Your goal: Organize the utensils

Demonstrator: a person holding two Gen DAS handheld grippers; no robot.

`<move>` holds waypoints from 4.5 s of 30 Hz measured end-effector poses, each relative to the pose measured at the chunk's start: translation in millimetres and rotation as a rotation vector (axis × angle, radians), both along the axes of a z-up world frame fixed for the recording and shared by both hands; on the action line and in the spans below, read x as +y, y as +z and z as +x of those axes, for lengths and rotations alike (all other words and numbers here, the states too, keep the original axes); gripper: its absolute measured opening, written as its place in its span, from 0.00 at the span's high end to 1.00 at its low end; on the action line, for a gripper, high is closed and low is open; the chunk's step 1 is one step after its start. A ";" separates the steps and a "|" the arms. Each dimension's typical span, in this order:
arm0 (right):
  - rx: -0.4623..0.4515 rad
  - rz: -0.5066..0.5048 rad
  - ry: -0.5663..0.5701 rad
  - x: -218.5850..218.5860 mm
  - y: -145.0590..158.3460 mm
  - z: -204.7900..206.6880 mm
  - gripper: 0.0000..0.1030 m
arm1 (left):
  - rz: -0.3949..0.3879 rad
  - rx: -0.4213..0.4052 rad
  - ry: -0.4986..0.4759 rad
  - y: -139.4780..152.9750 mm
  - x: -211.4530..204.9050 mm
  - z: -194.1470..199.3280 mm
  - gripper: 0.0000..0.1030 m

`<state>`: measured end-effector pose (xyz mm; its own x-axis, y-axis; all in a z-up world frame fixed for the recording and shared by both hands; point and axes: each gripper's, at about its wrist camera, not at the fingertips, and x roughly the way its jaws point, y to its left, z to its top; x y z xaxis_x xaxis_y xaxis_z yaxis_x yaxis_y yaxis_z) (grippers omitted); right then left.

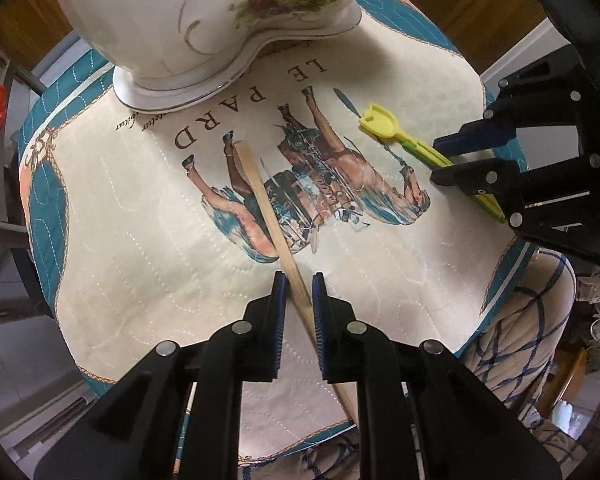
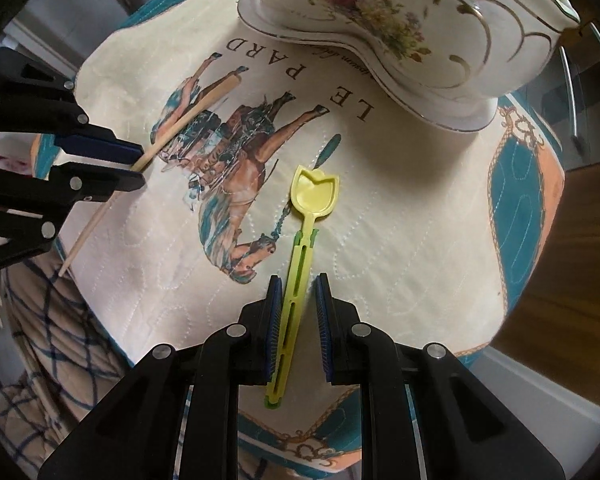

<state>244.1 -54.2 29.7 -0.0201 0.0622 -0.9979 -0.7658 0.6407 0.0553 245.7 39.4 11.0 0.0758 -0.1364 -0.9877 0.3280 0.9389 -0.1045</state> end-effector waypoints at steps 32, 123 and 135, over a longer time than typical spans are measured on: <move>-0.239 0.597 -0.206 -109.2 74.0 -29.5 0.90 | -0.009 -0.740 0.064 83.4 -16.9 -91.9 0.95; -0.745 0.856 -0.399 -48.5 64.0 64.8 0.81 | -0.404 -1.262 0.433 82.6 48.4 34.5 0.89; -0.798 0.882 -0.401 -63.9 73.7 52.0 0.51 | -0.398 -1.329 0.449 97.5 52.9 0.5 0.34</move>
<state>296.1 -118.1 103.4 0.7444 0.5756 -0.3385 -0.5432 0.8168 0.1943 246.1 92.4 108.5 0.9934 -0.0976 -0.0607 0.0807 0.9683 -0.2364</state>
